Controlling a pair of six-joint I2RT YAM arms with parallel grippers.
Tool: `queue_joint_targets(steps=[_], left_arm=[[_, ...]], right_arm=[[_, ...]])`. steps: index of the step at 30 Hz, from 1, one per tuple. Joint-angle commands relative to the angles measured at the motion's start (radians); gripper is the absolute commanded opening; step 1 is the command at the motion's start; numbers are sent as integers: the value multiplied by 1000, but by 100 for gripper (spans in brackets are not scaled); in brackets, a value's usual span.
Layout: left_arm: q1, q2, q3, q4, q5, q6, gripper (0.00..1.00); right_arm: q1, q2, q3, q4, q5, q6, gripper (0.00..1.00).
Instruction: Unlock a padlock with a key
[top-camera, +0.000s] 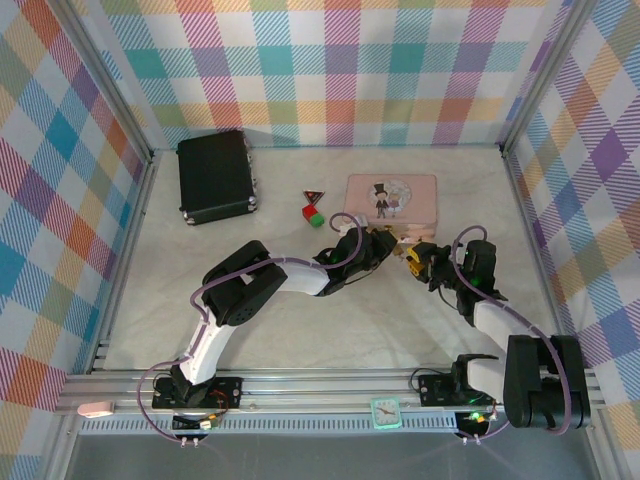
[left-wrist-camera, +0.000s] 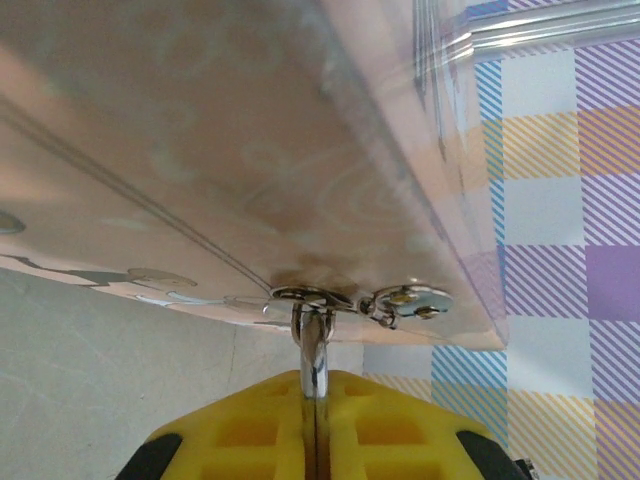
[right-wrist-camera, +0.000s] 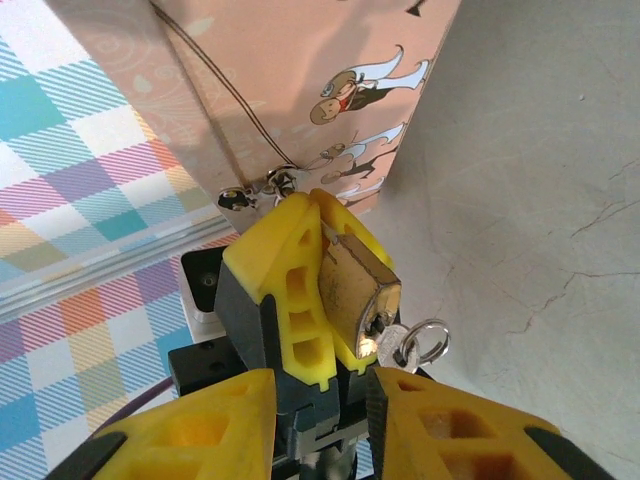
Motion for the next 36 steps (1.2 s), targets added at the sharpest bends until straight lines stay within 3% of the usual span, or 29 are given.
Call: queue_joint_targets(steps=[1,9,18,27,29,33,36], left_arm=[[-4,-13,34,80,3,-51,0],[-4,-7,37,76,15,-44,0],[-12,5,-22,-57,69,61,0],[-38,53,32,-176,79,128,0],[-38,51,26,-167,87,128,10],[-33,-11,-37,-157,85,143,44],[-19,-79,-110,-158,75,151,57]], right_arm=[[7,30,-4,49,-38,-29,30],[9,91,-28,107,-34,-52,31],[10,6,120,-345,134,-496,39],[10,-52,195,-518,204,-689,45],[10,-70,204,-545,214,-717,47],[31,-109,224,-592,229,-799,50],[85,-120,259,-663,286,-867,52]])
